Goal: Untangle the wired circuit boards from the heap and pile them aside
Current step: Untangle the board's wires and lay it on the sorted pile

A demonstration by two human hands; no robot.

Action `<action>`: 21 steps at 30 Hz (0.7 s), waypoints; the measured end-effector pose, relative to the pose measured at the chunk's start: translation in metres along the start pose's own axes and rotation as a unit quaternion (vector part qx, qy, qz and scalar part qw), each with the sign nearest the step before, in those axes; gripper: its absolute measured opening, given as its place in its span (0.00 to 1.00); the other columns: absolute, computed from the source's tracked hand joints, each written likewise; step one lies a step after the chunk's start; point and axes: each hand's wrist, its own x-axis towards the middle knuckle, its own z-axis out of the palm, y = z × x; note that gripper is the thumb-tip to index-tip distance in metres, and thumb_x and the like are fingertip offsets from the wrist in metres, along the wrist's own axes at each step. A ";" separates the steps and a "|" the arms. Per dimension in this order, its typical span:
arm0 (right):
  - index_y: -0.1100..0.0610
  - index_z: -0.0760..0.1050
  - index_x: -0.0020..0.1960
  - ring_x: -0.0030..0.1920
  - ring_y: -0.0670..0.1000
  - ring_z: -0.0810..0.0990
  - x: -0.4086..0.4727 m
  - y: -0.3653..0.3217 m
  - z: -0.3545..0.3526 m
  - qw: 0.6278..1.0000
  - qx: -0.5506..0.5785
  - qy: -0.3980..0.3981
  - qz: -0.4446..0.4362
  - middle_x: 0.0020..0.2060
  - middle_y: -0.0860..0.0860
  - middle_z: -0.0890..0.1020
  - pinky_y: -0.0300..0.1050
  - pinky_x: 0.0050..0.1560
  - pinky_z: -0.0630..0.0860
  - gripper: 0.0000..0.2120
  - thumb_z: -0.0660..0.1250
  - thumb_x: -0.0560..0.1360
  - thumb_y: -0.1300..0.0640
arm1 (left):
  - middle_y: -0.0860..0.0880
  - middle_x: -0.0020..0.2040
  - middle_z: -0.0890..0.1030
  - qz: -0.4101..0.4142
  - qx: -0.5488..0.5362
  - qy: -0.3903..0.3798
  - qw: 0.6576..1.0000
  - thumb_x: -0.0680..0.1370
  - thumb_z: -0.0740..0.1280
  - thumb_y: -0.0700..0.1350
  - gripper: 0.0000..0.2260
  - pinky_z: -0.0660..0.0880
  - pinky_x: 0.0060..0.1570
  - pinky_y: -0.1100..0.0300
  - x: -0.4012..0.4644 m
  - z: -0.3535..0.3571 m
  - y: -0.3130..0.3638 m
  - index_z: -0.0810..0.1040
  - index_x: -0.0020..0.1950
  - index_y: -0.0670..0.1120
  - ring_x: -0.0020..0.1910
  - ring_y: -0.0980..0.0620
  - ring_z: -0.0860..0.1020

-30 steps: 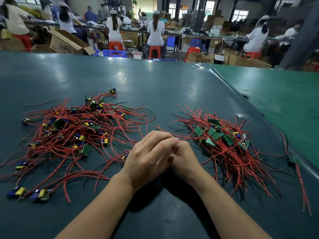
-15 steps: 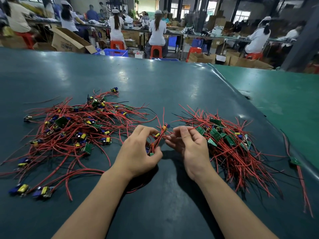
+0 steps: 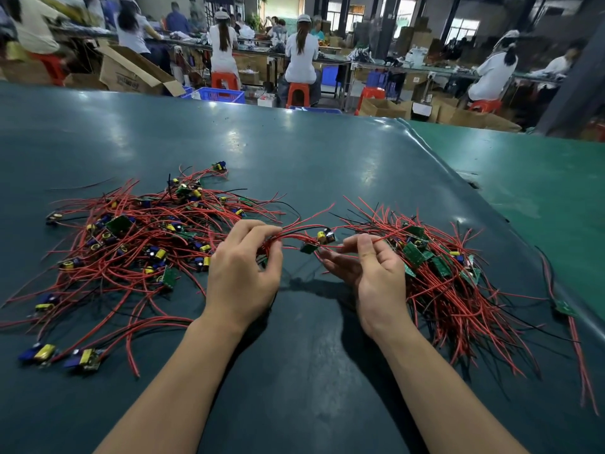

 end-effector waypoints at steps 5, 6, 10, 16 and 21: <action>0.61 0.73 0.44 0.42 0.61 0.86 -0.002 -0.001 0.001 1.000 0.010 -0.006 0.018 0.42 0.58 0.84 0.47 0.37 0.82 0.13 0.56 0.84 0.58 | 0.47 0.52 0.80 -0.036 0.086 0.029 0.995 0.76 0.70 0.42 0.09 0.73 0.50 0.47 0.002 -0.001 -0.007 0.83 0.56 0.46 0.49 0.45 0.79; 0.60 0.72 0.44 0.41 0.61 0.86 -0.003 -0.002 0.002 1.000 0.011 -0.011 0.024 0.41 0.57 0.85 0.46 0.35 0.82 0.13 0.55 0.84 0.57 | 0.47 0.51 0.80 -0.031 0.097 0.028 0.994 0.77 0.69 0.42 0.09 0.74 0.50 0.46 0.002 -0.002 -0.008 0.83 0.56 0.46 0.48 0.44 0.80; 0.57 0.69 0.43 0.34 0.57 0.85 -0.001 -0.013 -0.003 0.998 0.048 0.026 0.030 0.36 0.58 0.85 0.43 0.28 0.80 0.14 0.52 0.85 0.54 | 0.46 0.52 0.81 -0.107 0.164 0.065 0.979 0.77 0.67 0.43 0.09 0.69 0.50 0.48 0.006 -0.009 -0.016 0.83 0.56 0.48 0.50 0.41 0.78; 0.57 0.69 0.43 0.31 0.55 0.84 0.000 -0.027 -0.013 0.984 0.160 0.053 0.061 0.33 0.59 0.85 0.44 0.30 0.80 0.15 0.52 0.85 0.53 | 0.44 0.58 0.79 -0.241 0.275 0.109 0.924 0.77 0.68 0.48 0.13 0.63 0.57 0.43 0.011 -0.024 -0.030 0.81 0.60 0.49 0.59 0.38 0.69; 0.57 0.70 0.41 0.38 0.55 0.86 0.002 -0.031 -0.014 0.965 0.252 0.049 0.054 0.36 0.60 0.85 0.45 0.35 0.82 0.16 0.52 0.85 0.53 | 0.43 0.65 0.73 -0.136 0.301 0.059 0.942 0.73 0.72 0.59 0.19 0.60 0.63 0.40 0.006 -0.009 -0.012 0.81 0.58 0.50 0.67 0.38 0.64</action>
